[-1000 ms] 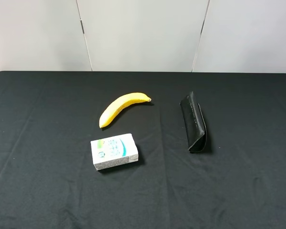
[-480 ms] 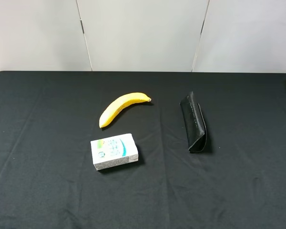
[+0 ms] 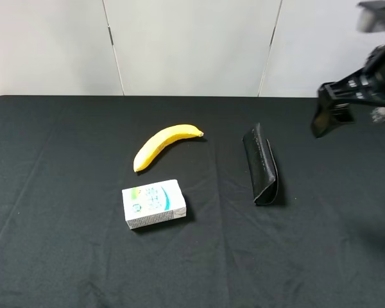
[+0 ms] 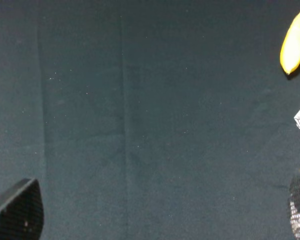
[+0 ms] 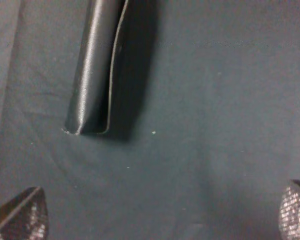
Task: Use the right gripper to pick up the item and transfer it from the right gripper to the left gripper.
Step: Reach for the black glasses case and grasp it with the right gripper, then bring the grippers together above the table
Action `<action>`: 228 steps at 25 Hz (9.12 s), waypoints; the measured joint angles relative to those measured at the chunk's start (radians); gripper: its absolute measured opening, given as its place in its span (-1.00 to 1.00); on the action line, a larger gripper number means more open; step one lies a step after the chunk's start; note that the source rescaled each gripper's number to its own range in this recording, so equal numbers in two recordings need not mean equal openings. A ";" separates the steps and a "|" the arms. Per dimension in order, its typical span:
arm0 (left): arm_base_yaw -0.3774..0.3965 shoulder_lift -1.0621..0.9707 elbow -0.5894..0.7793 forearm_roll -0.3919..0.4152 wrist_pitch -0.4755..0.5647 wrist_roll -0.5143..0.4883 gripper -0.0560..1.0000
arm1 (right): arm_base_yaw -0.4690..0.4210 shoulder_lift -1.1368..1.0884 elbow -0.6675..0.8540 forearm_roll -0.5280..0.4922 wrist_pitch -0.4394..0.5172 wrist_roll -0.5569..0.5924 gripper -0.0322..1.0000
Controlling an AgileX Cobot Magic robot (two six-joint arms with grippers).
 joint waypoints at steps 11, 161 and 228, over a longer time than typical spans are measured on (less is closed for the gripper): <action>0.000 0.000 0.000 0.000 0.000 0.000 0.92 | 0.000 0.203 -0.021 0.108 -0.052 -0.014 1.00; -0.717 0.814 -0.395 -0.186 -0.086 0.345 0.92 | 0.512 0.322 -0.341 0.115 0.154 -1.001 -0.91; -0.717 1.129 -0.395 -0.520 -0.369 0.692 -0.85 | 0.512 0.244 -0.341 0.240 0.071 -0.975 1.00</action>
